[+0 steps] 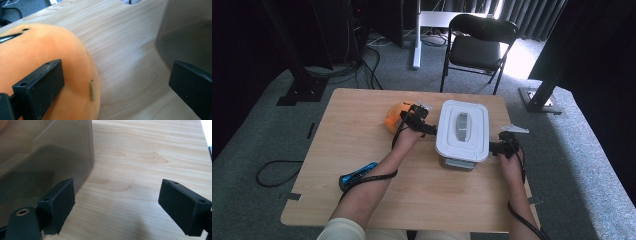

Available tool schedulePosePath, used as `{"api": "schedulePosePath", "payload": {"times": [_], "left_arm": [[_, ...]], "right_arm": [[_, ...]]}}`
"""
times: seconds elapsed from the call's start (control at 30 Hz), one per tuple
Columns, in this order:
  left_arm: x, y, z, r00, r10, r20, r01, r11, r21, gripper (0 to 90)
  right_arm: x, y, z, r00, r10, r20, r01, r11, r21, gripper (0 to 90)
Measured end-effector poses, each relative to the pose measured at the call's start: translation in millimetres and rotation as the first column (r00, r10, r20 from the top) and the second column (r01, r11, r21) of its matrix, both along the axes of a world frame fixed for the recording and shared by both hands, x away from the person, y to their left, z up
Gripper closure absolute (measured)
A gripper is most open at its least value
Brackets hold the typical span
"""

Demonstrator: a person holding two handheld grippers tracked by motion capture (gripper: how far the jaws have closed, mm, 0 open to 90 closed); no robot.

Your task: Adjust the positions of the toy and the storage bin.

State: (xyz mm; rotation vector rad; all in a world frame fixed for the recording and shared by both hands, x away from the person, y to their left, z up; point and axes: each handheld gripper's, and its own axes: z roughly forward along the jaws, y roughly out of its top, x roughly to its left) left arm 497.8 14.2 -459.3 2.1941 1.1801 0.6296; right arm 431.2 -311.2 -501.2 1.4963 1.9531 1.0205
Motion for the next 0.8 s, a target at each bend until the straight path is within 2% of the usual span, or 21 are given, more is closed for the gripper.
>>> {"api": "schedulePosePath", "payload": {"times": [0.2, 0.33, 0.47, 0.57, 0.8], "left_arm": [[2.8, -8.3, -2.8, 0.9994, -0.028, -0.021, 0.029, 0.9989, 0.038, 0.4], [-0.2, -8.8, -4.4, 0.9984, -0.046, -0.031, 0.047, 0.9985, 0.027, 0.5], [-5.0, -7.1, -4.1, 0.9969, -0.065, -0.044, 0.065, 0.9979, 0.005, 0.4], [-10.5, -4.0, -4.1, 0.9958, -0.077, -0.049, 0.077, 0.9971, -0.001, 0.5], [-26.9, 7.1, -7.0, 0.9949, -0.089, -0.048, 0.090, 0.9959, 0.012, 0.9]], "right_arm": [[4.2, 4.0, -0.8, 0.9998, 0.019, -0.004, -0.019, 1.000, -0.003, 15.1], [2.8, 2.9, -1.8, 0.9991, 0.039, -0.014, -0.039, 0.999, 0.028, 17.1], [0.4, 5.4, -0.3, 0.9985, 0.054, -0.010, -0.054, 0.998, 0.020, 18.9], [-2.7, 7.3, 0.6, 0.9974, 0.072, -0.007, -0.071, 0.997, 0.037, 19.8], [-13.5, 16.7, 2.9, 0.9944, 0.105, 0.014, -0.105, 0.994, 0.027, 21.1]]}}
